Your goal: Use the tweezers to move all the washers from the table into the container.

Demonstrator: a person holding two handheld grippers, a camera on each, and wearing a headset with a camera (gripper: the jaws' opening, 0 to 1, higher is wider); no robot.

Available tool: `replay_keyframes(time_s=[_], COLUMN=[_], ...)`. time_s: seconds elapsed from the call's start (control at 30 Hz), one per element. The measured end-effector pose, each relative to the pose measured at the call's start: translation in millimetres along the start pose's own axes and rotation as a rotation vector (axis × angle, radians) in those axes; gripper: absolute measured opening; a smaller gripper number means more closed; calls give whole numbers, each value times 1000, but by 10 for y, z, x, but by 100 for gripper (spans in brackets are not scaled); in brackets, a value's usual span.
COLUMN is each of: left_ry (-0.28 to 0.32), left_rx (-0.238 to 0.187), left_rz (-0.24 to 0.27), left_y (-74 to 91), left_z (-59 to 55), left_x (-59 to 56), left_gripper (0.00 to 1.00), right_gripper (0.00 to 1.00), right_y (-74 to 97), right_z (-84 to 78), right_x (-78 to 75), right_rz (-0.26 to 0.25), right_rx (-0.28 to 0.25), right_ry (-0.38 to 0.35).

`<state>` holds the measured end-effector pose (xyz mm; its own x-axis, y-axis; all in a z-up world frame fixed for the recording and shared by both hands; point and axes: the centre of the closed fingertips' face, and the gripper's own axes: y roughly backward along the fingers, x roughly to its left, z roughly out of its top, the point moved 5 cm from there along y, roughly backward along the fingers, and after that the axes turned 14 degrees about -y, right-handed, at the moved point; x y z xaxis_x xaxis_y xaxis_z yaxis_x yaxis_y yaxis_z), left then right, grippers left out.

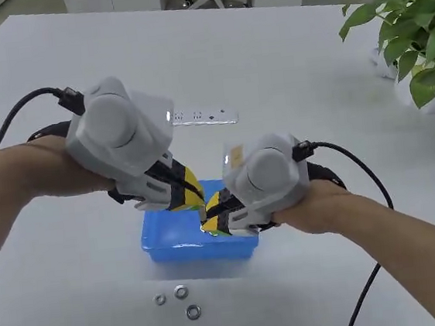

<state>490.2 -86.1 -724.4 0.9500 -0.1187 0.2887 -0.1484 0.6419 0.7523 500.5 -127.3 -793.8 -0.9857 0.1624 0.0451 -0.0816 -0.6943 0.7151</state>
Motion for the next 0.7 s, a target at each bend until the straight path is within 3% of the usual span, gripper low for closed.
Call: replay_keyframes(time_s=[0.7], left_ry=[27], left_rx=[5], left_rz=[-20], left_y=[-153], left_z=[-158], left_x=[-22], left_gripper=[6], right_gripper=[10], right_y=[-154], right_z=[-138], right_x=[-41], right_rz=[35], right_rx=[41], right_ry=[-22])
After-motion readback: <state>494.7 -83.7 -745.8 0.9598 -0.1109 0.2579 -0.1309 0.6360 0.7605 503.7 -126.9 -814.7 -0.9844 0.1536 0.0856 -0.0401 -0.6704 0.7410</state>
